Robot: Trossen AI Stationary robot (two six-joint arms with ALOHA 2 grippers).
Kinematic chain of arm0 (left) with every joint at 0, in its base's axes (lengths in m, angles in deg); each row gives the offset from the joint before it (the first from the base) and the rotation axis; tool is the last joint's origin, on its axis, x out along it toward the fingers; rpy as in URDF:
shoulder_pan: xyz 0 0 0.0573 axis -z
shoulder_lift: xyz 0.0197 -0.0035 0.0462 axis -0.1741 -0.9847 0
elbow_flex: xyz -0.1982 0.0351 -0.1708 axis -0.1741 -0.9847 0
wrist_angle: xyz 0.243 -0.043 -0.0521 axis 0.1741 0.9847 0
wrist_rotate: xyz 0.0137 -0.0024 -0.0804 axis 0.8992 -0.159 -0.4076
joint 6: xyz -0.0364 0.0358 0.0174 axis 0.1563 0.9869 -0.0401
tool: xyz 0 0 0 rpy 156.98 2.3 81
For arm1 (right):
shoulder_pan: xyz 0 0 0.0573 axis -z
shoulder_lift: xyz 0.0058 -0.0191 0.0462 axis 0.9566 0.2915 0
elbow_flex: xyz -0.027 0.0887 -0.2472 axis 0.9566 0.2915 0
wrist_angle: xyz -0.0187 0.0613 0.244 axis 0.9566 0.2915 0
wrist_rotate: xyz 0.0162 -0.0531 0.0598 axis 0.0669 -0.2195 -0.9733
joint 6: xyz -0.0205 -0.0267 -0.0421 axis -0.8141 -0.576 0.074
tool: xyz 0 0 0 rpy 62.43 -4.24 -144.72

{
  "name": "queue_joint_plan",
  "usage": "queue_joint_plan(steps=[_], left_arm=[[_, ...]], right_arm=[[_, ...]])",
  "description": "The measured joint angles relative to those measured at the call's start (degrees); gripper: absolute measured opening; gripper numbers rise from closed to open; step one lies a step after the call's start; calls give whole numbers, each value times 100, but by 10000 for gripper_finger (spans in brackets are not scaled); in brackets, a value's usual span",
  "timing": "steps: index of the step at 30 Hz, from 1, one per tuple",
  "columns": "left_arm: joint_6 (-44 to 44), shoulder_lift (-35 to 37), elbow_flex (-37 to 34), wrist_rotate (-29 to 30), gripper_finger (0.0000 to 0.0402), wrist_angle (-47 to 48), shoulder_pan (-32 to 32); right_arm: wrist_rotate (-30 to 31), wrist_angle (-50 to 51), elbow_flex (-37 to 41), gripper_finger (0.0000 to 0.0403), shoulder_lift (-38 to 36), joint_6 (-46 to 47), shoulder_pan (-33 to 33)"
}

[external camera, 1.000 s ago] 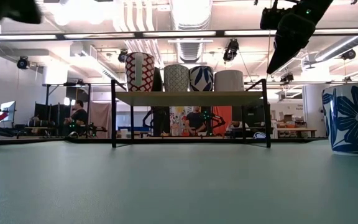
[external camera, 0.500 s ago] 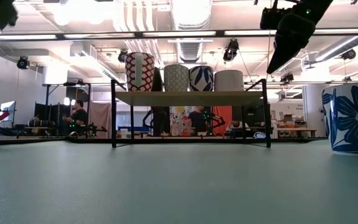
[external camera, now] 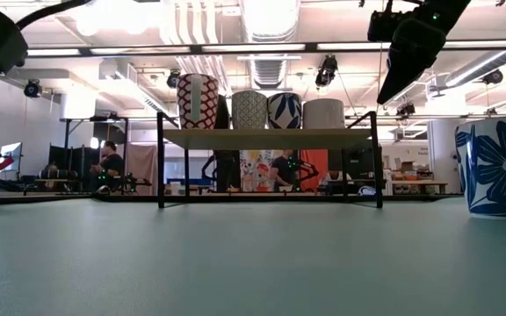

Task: Place coffee mugs
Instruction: Put the brown mug on the shelf

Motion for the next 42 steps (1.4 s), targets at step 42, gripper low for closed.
queue_joint_plan(steps=[42], left_arm=[[3553, -28, 21, 470, 13, -1077, -4619]], right_arm=[[0, 2, 0, 63, -1, 0, -1]])
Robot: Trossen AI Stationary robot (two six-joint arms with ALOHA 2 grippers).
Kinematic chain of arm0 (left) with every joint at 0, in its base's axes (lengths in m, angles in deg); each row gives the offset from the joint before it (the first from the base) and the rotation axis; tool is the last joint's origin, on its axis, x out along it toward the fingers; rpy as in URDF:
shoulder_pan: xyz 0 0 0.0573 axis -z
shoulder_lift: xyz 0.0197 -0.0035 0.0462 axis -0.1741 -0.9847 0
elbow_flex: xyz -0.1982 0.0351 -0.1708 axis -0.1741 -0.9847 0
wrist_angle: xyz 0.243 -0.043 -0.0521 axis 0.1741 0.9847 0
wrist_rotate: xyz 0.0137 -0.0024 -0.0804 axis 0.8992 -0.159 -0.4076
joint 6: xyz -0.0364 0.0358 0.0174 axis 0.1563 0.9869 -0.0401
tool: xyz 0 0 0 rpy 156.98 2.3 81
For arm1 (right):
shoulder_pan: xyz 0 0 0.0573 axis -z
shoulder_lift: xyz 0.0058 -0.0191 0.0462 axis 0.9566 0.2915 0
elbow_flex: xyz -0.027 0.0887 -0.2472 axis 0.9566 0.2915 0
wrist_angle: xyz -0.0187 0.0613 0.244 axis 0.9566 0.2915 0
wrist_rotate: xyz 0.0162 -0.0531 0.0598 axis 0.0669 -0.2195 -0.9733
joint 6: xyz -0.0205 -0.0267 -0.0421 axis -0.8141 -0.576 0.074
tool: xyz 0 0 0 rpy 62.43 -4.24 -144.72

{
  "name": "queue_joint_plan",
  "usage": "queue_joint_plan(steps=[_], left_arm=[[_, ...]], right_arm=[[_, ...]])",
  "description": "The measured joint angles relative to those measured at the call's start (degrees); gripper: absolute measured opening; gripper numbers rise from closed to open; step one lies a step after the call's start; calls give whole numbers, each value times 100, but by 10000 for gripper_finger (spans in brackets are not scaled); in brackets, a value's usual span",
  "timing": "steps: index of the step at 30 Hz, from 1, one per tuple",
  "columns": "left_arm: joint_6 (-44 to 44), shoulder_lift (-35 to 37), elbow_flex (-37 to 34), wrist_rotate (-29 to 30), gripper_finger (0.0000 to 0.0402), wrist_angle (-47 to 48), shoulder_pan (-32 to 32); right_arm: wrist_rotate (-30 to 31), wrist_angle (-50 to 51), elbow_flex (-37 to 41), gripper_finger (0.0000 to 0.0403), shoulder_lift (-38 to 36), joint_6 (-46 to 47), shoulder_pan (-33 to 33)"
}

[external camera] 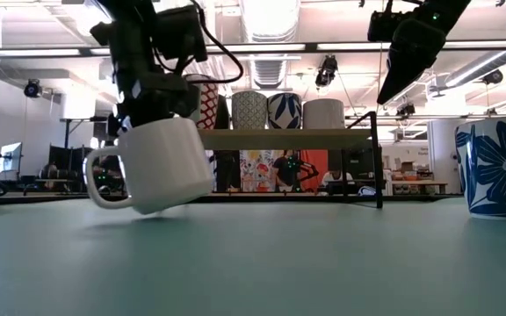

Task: Place coffee mugs
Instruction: Put the brown mug on the shelf

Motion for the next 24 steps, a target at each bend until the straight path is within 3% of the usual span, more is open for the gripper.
queue_joint_plan(steps=[11, 24], left_arm=[[309, 0, 47, 124, 17, 124, -568], [382, 2, 265, -20, 51, 396, -470]], right_arm=[[2, 0, 0, 63, -1, 0, 0], [2, 0, 0, 63, 1, 0, 1]])
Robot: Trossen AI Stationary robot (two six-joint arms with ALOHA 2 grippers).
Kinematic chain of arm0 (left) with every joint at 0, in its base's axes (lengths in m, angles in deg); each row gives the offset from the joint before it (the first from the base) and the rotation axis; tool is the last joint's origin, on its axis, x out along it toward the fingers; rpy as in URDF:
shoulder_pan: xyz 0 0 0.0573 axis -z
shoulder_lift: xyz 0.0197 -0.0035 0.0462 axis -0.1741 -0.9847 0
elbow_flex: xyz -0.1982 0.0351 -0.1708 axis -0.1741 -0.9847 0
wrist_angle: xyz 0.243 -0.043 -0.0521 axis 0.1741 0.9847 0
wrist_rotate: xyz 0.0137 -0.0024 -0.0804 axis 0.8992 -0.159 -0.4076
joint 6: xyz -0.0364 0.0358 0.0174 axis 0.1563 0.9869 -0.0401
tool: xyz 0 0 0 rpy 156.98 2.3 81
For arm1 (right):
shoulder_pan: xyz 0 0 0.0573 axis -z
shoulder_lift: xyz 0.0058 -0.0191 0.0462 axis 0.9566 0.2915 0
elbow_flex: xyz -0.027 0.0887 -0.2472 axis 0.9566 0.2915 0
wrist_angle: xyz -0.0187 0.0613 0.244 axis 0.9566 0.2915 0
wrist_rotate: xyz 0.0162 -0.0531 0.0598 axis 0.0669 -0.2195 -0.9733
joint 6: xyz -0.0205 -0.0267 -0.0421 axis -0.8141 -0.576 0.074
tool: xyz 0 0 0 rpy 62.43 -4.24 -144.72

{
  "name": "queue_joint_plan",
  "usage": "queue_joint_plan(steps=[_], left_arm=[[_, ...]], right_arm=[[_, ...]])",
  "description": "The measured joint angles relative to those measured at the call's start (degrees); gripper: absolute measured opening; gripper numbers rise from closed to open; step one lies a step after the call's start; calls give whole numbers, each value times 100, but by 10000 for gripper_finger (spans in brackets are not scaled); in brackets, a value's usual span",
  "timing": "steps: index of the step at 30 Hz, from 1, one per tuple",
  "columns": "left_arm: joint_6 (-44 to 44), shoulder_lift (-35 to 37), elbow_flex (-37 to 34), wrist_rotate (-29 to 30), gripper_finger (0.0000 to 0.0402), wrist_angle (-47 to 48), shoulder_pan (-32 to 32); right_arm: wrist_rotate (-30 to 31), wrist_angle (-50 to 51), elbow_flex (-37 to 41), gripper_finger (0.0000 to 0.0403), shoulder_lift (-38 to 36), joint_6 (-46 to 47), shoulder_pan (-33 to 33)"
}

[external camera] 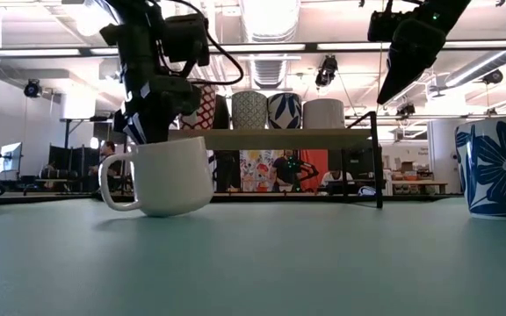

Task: Place coffee mugs
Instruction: Put the brown mug on the shelf

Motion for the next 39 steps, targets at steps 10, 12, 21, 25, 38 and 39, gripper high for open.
queue_joint_plan(steps=[10, 12, 21, 25, 38, 39], left_arm=[[-132, 33, 522, 371, 52, 764, 350], [-132, 36, 607, 481, 54, 846, 406], [-107, -29, 563, 512, 77, 821, 444], [-99, -27, 561, 450, 77, 838, 455], [-93, 147, 994, 605, 78, 1140, 722], [-60, 147, 1043, 553, 78, 1136, 817]], right_arm=[[-2, 0, 0, 63, -1, 0, -1], [-2, 1, 0, 63, 0, 0, -1], [-2, 1, 0, 63, 0, 0, -2], [0, 0, 0, 63, 0, 0, 0], [0, 1, 0, 63, -1, 0, -2], [0, 0, 0, 63, 0, 0, 0]])
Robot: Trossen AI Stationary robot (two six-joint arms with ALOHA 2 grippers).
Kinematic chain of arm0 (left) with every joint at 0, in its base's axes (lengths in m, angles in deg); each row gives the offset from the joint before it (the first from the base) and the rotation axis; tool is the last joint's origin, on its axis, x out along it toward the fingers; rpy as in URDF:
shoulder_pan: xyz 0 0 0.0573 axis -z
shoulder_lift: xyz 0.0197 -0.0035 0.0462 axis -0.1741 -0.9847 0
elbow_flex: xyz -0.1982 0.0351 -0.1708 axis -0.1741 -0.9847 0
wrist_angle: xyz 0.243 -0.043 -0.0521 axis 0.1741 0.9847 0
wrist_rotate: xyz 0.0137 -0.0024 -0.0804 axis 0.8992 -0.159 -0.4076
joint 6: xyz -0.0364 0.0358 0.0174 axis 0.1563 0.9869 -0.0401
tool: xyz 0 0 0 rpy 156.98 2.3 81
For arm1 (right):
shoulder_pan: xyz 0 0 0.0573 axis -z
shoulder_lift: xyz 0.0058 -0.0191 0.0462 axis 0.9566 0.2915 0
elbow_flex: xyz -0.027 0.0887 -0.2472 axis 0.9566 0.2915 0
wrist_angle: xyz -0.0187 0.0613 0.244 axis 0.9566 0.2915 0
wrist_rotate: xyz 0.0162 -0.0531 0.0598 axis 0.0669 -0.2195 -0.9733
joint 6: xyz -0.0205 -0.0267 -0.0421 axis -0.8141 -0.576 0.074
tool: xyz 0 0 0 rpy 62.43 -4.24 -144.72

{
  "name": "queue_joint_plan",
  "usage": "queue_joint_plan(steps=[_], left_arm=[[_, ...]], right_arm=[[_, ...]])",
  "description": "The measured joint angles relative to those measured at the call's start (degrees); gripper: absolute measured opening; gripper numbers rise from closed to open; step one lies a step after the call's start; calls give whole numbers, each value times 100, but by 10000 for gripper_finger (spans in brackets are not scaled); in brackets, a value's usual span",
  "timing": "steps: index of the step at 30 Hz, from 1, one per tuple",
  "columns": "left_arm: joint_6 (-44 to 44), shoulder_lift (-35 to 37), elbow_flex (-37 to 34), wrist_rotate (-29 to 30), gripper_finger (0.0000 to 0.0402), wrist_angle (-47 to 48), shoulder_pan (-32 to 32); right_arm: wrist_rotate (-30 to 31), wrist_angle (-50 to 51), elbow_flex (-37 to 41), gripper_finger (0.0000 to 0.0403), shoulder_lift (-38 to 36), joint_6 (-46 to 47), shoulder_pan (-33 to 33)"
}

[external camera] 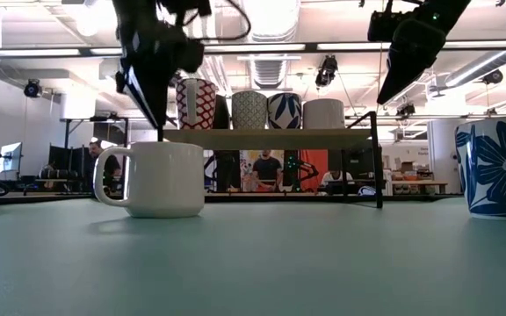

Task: Place coffee mugs
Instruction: Put the brown mug on the shelf

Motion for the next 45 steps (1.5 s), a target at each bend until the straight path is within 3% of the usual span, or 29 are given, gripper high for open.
queue_joint_plan(steps=[11, 14, 32, 40, 45], left_arm=[[776, -144, -21, 66, 78, -153, 1012], [880, -269, -28, 316, 78, -151, 1026], [1663, -1156, -29, 376, 75, -187, 1006], [2278, -1406, 311, 243, 11, -171, 1000], [2416, -1494, 575, 268, 10, -162, 972]], right_arm=[[-1, 0, 0, 63, -1, 0, -1], [0, 0, 0, 63, -2, 0, -2], [-2, 2, 0, 63, 0, 0, 0], [-2, 0, 0, 63, -2, 0, -2], [-1, 0, 0, 63, -1, 0, 0]])
